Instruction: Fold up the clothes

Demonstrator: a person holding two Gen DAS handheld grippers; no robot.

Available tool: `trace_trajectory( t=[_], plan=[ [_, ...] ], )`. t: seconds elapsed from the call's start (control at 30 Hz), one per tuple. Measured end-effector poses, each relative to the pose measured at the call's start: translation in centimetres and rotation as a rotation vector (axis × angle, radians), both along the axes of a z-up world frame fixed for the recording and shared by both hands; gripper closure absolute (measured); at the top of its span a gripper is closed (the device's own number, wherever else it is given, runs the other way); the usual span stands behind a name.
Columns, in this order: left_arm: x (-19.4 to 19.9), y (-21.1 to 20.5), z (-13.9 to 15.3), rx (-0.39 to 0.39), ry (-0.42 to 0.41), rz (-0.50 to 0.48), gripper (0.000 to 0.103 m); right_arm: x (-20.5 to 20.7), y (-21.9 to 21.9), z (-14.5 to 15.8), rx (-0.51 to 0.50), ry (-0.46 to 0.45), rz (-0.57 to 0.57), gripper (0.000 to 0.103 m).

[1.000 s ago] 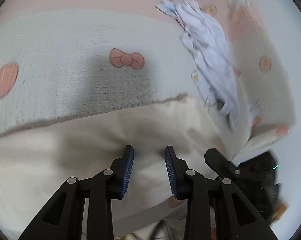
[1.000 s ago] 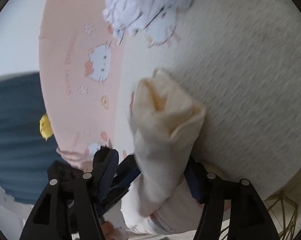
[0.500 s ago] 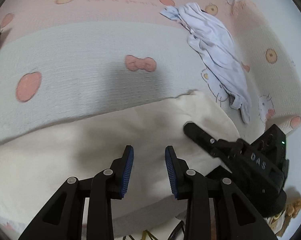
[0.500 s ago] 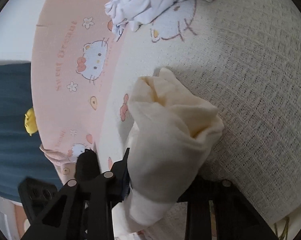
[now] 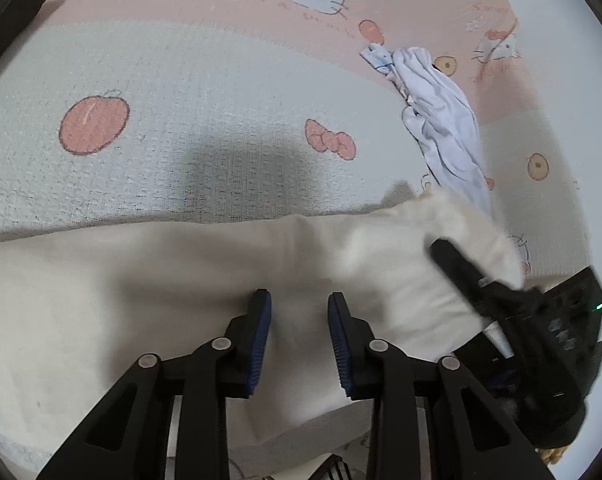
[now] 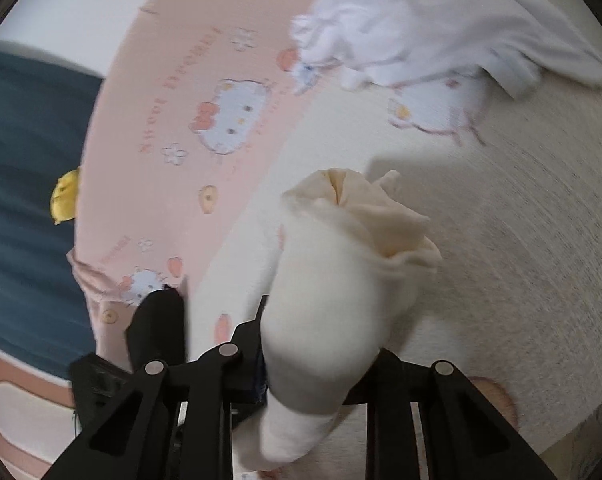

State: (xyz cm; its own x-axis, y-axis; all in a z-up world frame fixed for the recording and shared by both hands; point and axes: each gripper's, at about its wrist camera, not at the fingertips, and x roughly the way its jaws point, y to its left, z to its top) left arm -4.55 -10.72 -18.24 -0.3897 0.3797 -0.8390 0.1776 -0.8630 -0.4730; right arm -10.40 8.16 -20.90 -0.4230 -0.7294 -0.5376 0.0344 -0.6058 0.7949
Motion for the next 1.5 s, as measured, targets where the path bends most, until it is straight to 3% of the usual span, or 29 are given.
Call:
trace_trajectory(
  t=[0.27,0.47,0.63,0.8,0.87,0.97,1.1,1.17,1.4,1.5],
  plan=[
    [0.2,0.0,-0.2,0.017,0.027,-0.009,0.077,1.1,-1.5,2.7,-0.040,0.108,0.078,0.080],
    [1.1,-0.4,0.5,-0.012,0.076,-0.011,0.077,2.4,-3.0,4.6,0.052,0.184,0.124,0.080],
    [1.1,-4.1,1.0,0.161,-0.032,0.092,0.077,3.5,-4.5,6.1,0.165,0.273,0.149,0.080],
    [2.9,-6.1,0.2,0.200,-0.052,0.131,0.077,4.6,-5.7,7.6,0.247,0.350,0.191,0.080],
    [3.3,-6.0,-0.5,0.266,-0.067,0.153,0.077,5.1,-6.3,8.0,0.288,0.381,0.206,0.080],
    [3.2,-4.1,0.1,0.229,-0.043,0.076,0.078,5.3,-6.9,8.2,0.312,0.394,0.220,0.080],
    [3.3,-1.0,1.6,0.073,0.056,-0.012,0.083,4.8,-6.1,8.1,0.303,0.356,0.199,0.080],
    [3.4,0.1,1.8,0.033,0.082,-0.050,0.092,4.3,-5.1,7.6,0.250,0.303,0.181,0.080],
    [3.5,2.3,-0.3,-0.021,0.082,-0.102,0.094,2.8,-1.8,4.2,0.057,0.091,0.105,0.080],
    [4.2,3.6,-0.1,-0.103,0.124,-0.124,0.094,2.7,-1.7,3.7,0.010,0.063,0.113,0.080]
  ],
)
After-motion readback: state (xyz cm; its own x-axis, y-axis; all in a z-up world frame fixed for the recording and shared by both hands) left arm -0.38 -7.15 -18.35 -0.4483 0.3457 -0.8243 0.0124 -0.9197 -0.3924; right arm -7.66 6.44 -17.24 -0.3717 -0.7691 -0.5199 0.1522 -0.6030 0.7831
